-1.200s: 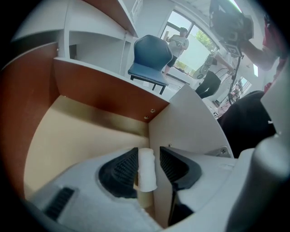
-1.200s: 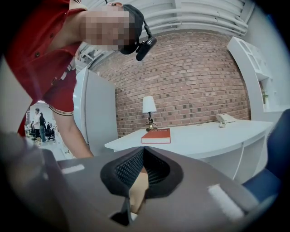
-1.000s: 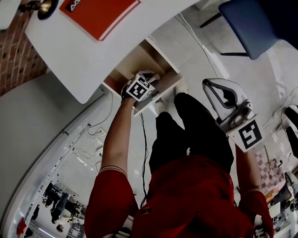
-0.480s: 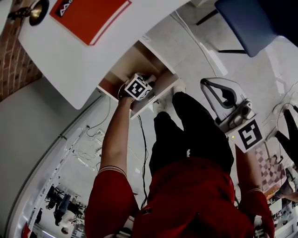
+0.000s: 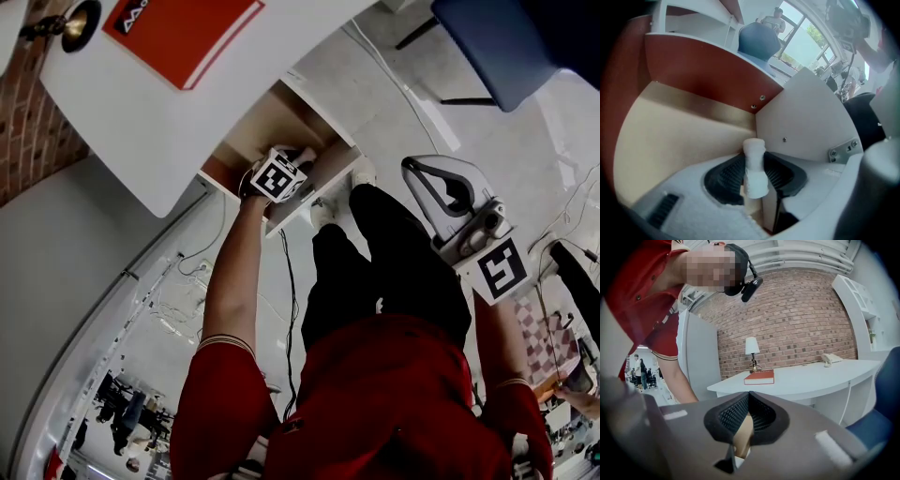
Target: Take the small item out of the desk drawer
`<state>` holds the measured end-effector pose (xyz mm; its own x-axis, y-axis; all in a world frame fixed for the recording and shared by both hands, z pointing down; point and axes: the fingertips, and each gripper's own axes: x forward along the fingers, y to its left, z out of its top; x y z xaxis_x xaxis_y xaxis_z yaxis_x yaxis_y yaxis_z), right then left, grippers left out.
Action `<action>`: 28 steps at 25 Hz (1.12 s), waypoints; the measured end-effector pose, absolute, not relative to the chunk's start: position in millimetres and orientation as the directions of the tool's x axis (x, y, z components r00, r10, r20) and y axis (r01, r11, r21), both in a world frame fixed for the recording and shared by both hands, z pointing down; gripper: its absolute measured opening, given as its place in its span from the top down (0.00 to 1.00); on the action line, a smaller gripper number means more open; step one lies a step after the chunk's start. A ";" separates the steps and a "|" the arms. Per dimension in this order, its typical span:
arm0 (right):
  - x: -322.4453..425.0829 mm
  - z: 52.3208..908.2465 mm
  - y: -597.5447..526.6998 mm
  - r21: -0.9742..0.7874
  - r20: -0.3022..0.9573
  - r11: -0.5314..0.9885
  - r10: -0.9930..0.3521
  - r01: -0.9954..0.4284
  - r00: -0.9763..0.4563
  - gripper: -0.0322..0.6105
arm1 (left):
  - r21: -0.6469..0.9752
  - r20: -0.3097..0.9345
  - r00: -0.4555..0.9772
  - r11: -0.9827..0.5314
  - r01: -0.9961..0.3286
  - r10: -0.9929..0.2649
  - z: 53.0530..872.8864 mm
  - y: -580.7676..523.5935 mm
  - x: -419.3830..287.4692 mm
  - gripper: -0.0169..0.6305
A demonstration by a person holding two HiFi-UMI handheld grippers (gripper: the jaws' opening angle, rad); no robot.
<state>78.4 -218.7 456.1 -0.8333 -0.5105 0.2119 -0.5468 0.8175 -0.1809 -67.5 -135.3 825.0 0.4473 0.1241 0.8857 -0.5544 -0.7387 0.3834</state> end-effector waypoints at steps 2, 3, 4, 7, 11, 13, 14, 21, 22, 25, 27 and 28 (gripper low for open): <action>76.9 454.0 -216.5 -0.182 0.206 0.819 -0.509 -0.544 -0.836 0.93 | 0.368 0.886 0.452 -0.746 -0.555 0.100 817.3 -138.8 -67.6 0.77; 75.8 452.6 -215.4 -0.182 0.202 0.820 -0.509 -0.542 -0.837 0.93 | 0.361 0.886 0.455 -0.749 -0.555 0.089 812.4 -140.7 -67.9 0.77; 74.6 450.9 -214.4 -0.182 0.198 0.821 -0.508 -0.541 -0.838 0.93 | 0.353 0.885 0.459 -0.753 -0.556 0.076 806.8 -143.2 -68.1 0.77; 70.0 444.9 -211.9 -0.184 0.186 0.822 -0.509 -0.539 -0.841 0.93 | 0.328 0.875 0.483 -0.763 -0.557 0.024 787.4 -152.4 -65.9 0.77; 61.7 436.1 -209.0 -0.184 0.167 0.827 -0.506 -0.531 -0.846 0.93 | 0.295 0.858 0.512 -0.773 -0.561 -0.045 753.7 -162.8 -62.6 0.77; 57.6 430.8 -207.3 -0.180 0.157 0.829 -0.506 -0.529 -0.848 0.93 | 0.279 0.845 0.528 -0.778 -0.562 -0.079 736.6 -165.8 -61.0 0.77; 55.8 427.5 -206.1 -0.179 0.152 0.830 -0.508 -0.529 -0.848 0.93 | 0.271 0.839 0.536 -0.780 -0.564 -0.096 728.0 -166.5 -60.6 0.77; 44.4 405.1 -190.5 -0.164 0.128 0.835 -0.510 -0.525 -0.851 0.93 | 0.205 0.780 0.580 -0.781 -0.590 -0.233 660.1 -168.0 -64.3 0.77; 42.1 402.5 -187.5 -0.165 0.125 0.834 -0.511 -0.526 -0.850 0.93 | 0.198 0.767 0.589 -0.779 -0.595 -0.255 648.5 -166.7 -64.7 0.77; 36.5 392.7 -180.2 -0.158 0.111 0.834 -0.518 -0.529 -0.848 0.93 | 0.173 0.714 0.620 -0.775 -0.608 -0.326 610.7 -165.0 -64.0 0.77; 33.8 385.5 -174.6 -0.153 0.103 0.832 -0.523 -0.533 -0.846 0.93 | 0.159 0.673 0.638 -0.770 -0.617 -0.373 584.2 -163.1 -62.9 0.77; 32.6 382.0 -171.4 -0.152 0.100 0.832 -0.524 -0.534 -0.846 0.93 | 0.154 0.652 0.646 -0.766 -0.625 -0.397 571.0 -161.7 -62.4 0.77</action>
